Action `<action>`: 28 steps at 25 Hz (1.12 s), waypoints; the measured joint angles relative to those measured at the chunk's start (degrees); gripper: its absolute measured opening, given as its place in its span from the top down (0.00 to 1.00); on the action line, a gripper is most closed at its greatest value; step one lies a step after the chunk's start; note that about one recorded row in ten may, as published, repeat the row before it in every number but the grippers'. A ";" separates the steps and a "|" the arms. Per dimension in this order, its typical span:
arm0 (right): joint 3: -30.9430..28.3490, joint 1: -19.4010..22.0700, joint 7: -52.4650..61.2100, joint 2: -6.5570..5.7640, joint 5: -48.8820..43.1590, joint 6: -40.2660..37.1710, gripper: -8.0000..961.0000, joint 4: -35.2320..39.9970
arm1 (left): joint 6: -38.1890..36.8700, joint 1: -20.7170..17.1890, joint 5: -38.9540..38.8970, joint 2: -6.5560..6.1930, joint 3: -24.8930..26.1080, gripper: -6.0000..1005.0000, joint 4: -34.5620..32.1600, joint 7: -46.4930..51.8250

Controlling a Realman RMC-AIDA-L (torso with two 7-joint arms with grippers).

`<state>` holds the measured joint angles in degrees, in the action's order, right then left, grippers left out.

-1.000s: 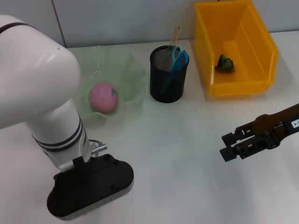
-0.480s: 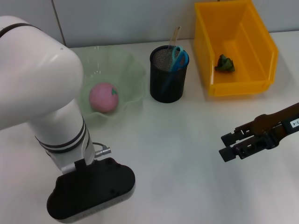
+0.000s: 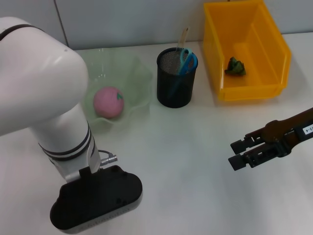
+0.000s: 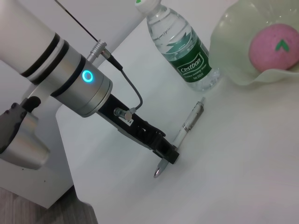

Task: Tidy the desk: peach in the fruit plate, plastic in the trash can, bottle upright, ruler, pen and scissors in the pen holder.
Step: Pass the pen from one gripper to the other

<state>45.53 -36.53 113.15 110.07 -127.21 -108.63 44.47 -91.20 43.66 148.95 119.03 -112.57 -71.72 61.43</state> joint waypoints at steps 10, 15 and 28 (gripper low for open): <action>0.00 0.09 -0.04 0.05 0.00 0.02 0.20 0.00 | 0.26 0.21 -0.15 0.06 0.23 0.70 0.62 -0.02; 0.00 0.03 0.09 0.01 0.01 0.01 0.20 0.00 | 0.29 -0.04 -0.17 0.06 0.43 0.75 0.62 -0.43; -0.09 -0.30 0.35 -0.32 0.04 -0.62 0.20 0.00 | 0.38 -0.08 0.07 0.06 0.03 0.87 0.37 1.18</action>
<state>45.44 -36.82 113.50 109.75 -127.17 -109.25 44.47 -90.82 43.58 149.02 119.09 -112.54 -71.36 62.61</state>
